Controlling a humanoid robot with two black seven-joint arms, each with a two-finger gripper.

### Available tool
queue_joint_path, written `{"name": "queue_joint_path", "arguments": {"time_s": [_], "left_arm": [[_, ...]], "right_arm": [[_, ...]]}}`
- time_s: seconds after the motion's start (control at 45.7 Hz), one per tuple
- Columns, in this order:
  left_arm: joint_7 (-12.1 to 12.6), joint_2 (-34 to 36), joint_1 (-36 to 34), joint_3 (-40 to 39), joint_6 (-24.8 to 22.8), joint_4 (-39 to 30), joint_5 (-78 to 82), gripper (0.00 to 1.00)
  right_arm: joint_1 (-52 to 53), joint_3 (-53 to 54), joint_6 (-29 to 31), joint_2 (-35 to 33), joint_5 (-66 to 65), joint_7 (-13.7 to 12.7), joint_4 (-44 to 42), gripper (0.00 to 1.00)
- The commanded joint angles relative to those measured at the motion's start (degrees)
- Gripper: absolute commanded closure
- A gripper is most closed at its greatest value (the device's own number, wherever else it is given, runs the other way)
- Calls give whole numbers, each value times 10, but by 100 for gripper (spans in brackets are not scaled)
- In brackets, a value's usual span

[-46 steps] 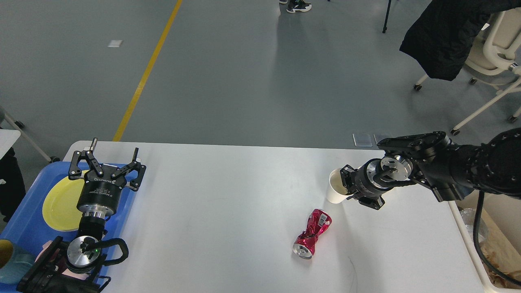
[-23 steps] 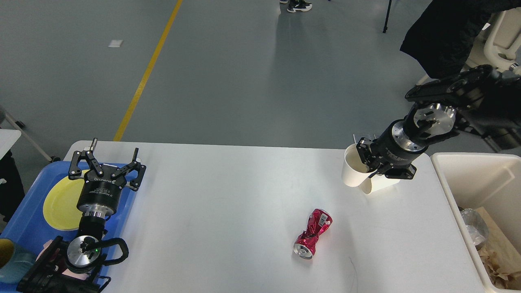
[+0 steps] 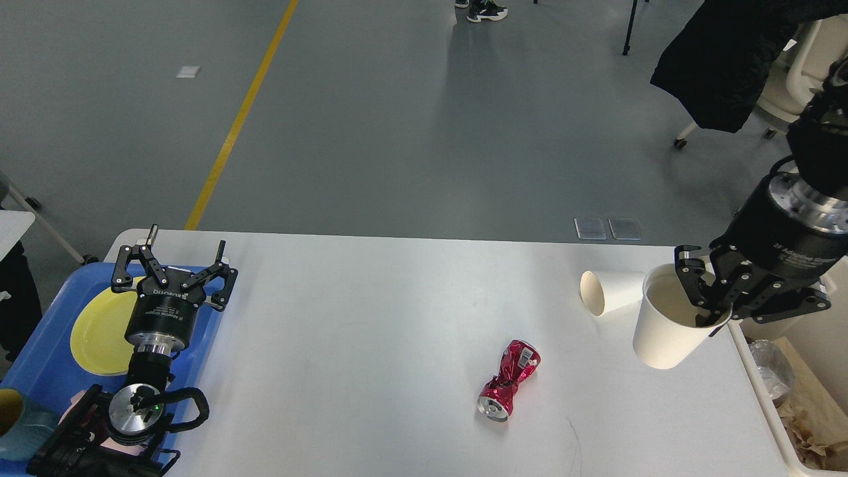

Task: Tidy desktop
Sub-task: 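Carry the white cup to the bin and drop it in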

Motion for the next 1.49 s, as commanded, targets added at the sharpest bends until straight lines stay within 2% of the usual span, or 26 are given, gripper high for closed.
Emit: {"name": "queue_joint_path", "arguments": {"time_s": [0.0, 0.088, 0.153, 0.35, 0.526, 0.635, 0.898, 1.007, 1.161, 1.248, 1.292, 1.423, 1.467], "left_arm": [[0, 0, 0, 0, 0, 0, 0, 4], [0, 0, 0, 0, 0, 0, 0, 4], [0, 0, 0, 0, 0, 0, 0, 4], [0, 0, 0, 0, 0, 0, 1, 4], [0, 0, 0, 0, 0, 0, 1, 4], [0, 0, 0, 0, 0, 0, 0, 4], [0, 0, 0, 0, 0, 0, 0, 4], [0, 0, 0, 0, 0, 0, 0, 4], [0, 0, 0, 0, 0, 0, 0, 4], [0, 0, 0, 0, 0, 0, 1, 4], [0, 0, 0, 0, 0, 0, 0, 4], [0, 0, 0, 0, 0, 0, 0, 4], [0, 0, 0, 0, 0, 0, 0, 4]], "right_arm": [[7, -34, -7, -3, -1, 49, -1, 100], [7, -66, -16, -2, -1, 91, -11, 100], [6, -89, -19, -2, -1, 108, -16, 100], [-6, -117, -29, -10, -6, 109, -54, 100], [-90, -175, -61, -41, 0, 110, -134, 100], [-167, -195, -125, -74, 3, 110, -178, 100], [-371, -155, -354, -154, 7, 109, -257, 100], [-479, -85, -392, -171, 7, 107, -312, 100], [-650, 47, -401, -176, 7, 103, -445, 100], [-755, 119, -401, -170, 6, 103, -553, 100], [-837, 167, -401, -159, 5, 103, -643, 100], [-1008, 275, -400, -67, 5, 103, -866, 100], [-1049, 296, -401, -40, 4, 104, -917, 100]]}}
